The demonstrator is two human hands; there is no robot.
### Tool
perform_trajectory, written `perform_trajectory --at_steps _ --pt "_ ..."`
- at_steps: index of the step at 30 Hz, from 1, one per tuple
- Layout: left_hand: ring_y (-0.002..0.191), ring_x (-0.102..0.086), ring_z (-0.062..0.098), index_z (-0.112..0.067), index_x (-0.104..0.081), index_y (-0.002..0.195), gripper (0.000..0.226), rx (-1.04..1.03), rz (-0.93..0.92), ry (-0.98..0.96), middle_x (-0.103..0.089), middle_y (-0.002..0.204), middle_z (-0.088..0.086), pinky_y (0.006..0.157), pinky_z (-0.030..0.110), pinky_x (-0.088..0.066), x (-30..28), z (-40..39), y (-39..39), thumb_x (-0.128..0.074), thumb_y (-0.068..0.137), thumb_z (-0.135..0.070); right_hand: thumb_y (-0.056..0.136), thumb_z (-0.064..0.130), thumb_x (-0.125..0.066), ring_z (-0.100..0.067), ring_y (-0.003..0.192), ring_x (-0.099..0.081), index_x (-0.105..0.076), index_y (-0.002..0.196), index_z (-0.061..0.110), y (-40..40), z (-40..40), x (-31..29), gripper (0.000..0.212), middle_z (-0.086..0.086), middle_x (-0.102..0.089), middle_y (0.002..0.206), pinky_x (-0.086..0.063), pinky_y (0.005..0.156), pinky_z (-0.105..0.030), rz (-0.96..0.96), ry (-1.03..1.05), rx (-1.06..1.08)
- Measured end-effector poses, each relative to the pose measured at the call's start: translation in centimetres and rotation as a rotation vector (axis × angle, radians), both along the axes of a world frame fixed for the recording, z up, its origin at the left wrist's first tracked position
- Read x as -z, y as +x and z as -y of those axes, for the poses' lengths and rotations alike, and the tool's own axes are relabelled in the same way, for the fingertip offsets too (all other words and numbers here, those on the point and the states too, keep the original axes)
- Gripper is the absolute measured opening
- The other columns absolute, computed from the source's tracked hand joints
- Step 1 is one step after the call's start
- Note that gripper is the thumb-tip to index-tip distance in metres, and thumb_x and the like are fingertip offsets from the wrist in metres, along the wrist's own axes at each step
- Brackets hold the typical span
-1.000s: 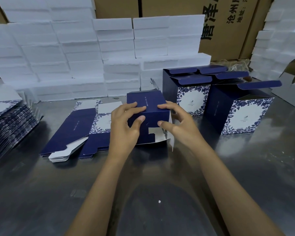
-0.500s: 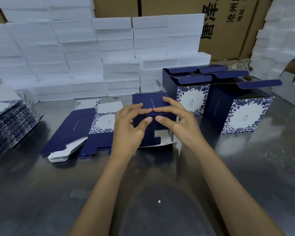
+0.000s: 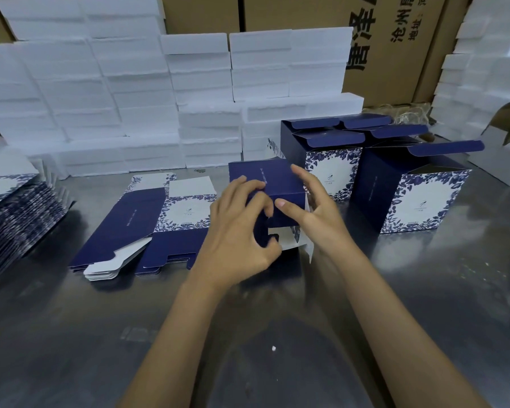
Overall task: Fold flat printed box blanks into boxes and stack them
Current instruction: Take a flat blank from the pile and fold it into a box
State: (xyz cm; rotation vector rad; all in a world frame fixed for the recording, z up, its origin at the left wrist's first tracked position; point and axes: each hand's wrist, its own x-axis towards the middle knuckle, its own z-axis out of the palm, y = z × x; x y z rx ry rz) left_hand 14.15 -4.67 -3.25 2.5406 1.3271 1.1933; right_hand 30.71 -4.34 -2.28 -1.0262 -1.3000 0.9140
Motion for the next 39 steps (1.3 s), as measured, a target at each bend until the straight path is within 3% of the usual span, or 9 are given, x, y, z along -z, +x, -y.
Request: perform_trajectory --at_steps 3,7,10,16,19,21,23,28,39 --pt "0.144 -0.024 0.024 -0.023 -0.049 0.103 0.050 -0.053 -0.135 0.021 -0.036 0.145 -0.004 0.110 0.042 -0.028 0.7 -0.3 0.0 -0.078 0.065 -0.037 0.093 0.009 -0.070 0.001 0.118 -0.061 -0.051 0.143 0.030 0.5 -0.3 0.3 0.057 0.013 -0.062 0.132 -0.054 0.091 -0.019 -0.072 -0.102 -0.025" --pt "0.127 -0.043 0.025 -0.019 -0.048 0.096 0.043 -0.151 -0.018 0.141 -0.047 0.131 -0.001 0.096 0.045 -0.042 0.8 -0.7 0.1 -0.083 0.072 -0.023 0.100 0.019 -0.055 -0.007 0.118 -0.065 -0.063 0.130 0.039 1.3 -0.6 0.3 0.037 0.010 -0.070 0.127 -0.054 0.079 -0.020 -0.140 -0.179 -0.110" --pt "0.126 -0.043 0.025 -0.018 -0.048 0.096 0.043 -0.162 0.002 0.151 -0.047 0.130 0.000 0.097 0.044 -0.042 1.1 -1.0 -0.1 -0.084 0.073 -0.019 0.089 -0.003 -0.039 -0.008 0.118 -0.065 -0.059 0.135 0.036 2.1 -1.1 1.1 0.064 0.010 -0.067 0.132 -0.052 0.088 -0.029 -0.110 -0.207 -0.155" --pt "0.130 -0.038 0.020 -0.015 -0.050 0.106 0.045 -0.108 0.135 0.118 -0.046 0.135 0.003 0.104 0.046 -0.041 1.4 -1.2 0.1 -0.083 0.075 -0.010 0.068 -0.001 -0.069 -0.012 0.118 -0.064 -0.051 0.140 0.033 2.1 -1.4 2.8 0.081 0.003 -0.068 0.128 -0.052 0.094 -0.028 0.101 -0.263 -0.366" --pt "0.140 -0.030 0.014 -0.023 -0.039 0.133 0.073 -0.096 0.424 -0.027 -0.032 0.147 -0.005 0.113 0.041 -0.038 1.4 -1.2 0.1 -0.082 0.076 -0.008 0.074 0.013 -0.087 -0.011 0.121 -0.063 -0.051 0.139 0.034 1.8 -1.8 3.3 0.077 0.008 -0.068 0.130 -0.050 0.102 -0.031 0.073 -0.256 -0.277" --pt "0.140 -0.033 0.014 -0.030 -0.031 0.146 0.088 -0.067 0.515 -0.169 -0.029 0.145 -0.015 0.113 0.043 -0.040 1.5 -1.4 -0.2 -0.080 0.078 -0.005 0.077 0.019 -0.088 -0.002 0.112 -0.066 -0.052 0.137 0.034 1.3 -1.9 3.6 0.071 0.011 -0.069 0.127 -0.053 0.092 -0.021 0.080 -0.229 -0.163" --pt "0.138 -0.040 0.015 -0.031 -0.029 0.150 0.090 -0.059 0.504 -0.295 -0.035 0.148 -0.011 0.111 0.044 -0.042 1.7 -1.8 -0.6 -0.078 0.080 -0.002 0.081 0.019 -0.085 0.004 0.102 -0.068 -0.054 0.135 0.032 0.6 -1.9 3.9 0.064 0.013 -0.071 0.119 -0.054 0.079 -0.013 0.098 -0.182 -0.065" --pt "0.135 -0.045 0.016 -0.038 -0.030 0.148 0.088 -0.095 0.470 -0.348 -0.044 0.147 -0.009 0.107 0.047 -0.045 1.6 -1.8 -0.5 -0.073 0.080 -0.002 0.085 0.021 -0.082 -0.010 0.106 -0.069 -0.061 0.126 0.025 -0.3 -2.3 4.3 0.047 0.008 -0.073 0.114 -0.057 0.097 -0.039 0.108 -0.149 0.126" --pt "0.132 -0.045 0.014 -0.035 -0.033 0.148 0.084 -0.089 0.469 -0.330 -0.044 0.145 -0.011 0.104 0.047 -0.046 1.4 -1.4 0.1 -0.074 0.080 -0.008 0.082 0.035 -0.082 -0.012 0.103 -0.069 -0.065 0.117 0.028 -0.6 -2.3 4.4 0.040 0.012 -0.074 0.105 -0.056 0.095 -0.044 0.195 -0.132 0.311"
